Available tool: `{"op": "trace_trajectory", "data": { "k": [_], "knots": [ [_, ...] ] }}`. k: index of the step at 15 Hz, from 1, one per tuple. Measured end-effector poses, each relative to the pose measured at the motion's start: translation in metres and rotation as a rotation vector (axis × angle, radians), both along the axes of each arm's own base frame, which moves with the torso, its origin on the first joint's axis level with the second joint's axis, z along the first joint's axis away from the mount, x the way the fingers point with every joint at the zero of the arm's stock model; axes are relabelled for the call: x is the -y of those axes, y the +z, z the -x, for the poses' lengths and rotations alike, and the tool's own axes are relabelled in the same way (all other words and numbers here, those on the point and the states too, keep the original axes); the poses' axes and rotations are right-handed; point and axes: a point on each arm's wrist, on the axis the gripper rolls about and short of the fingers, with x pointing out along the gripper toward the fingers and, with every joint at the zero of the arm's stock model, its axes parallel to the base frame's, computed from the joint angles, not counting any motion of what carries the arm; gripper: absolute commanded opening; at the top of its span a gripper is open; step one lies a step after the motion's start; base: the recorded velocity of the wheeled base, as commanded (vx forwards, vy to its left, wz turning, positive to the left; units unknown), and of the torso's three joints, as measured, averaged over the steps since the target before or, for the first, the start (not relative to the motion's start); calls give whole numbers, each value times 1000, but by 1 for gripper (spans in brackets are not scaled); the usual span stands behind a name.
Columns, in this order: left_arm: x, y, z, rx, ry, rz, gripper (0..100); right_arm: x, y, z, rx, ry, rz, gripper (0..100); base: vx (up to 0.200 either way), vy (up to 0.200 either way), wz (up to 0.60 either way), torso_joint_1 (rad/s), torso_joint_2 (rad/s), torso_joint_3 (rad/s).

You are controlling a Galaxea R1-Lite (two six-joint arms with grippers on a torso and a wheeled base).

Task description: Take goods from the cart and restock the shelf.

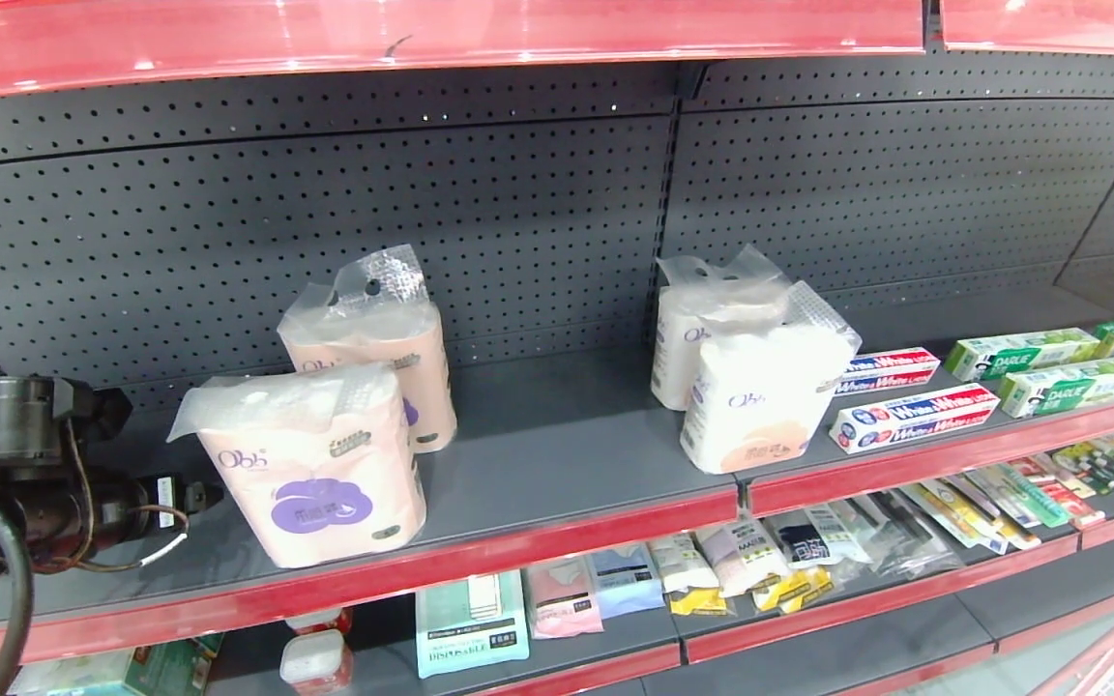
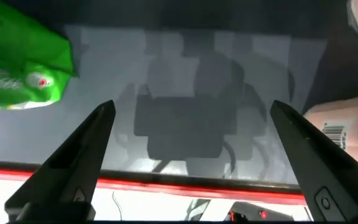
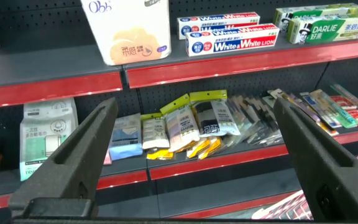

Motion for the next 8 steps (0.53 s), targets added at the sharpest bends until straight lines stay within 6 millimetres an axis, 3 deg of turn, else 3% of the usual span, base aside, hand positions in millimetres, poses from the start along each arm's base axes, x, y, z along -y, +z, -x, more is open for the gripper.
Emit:
{"op": "trace_trajectory", "data": {
  "k": [8],
  "knots": [
    [4, -8, -14, -17, -43, 22, 100, 0, 0, 0, 0, 0, 0, 100, 0, 0, 0, 0, 0, 0]
  ]
}}
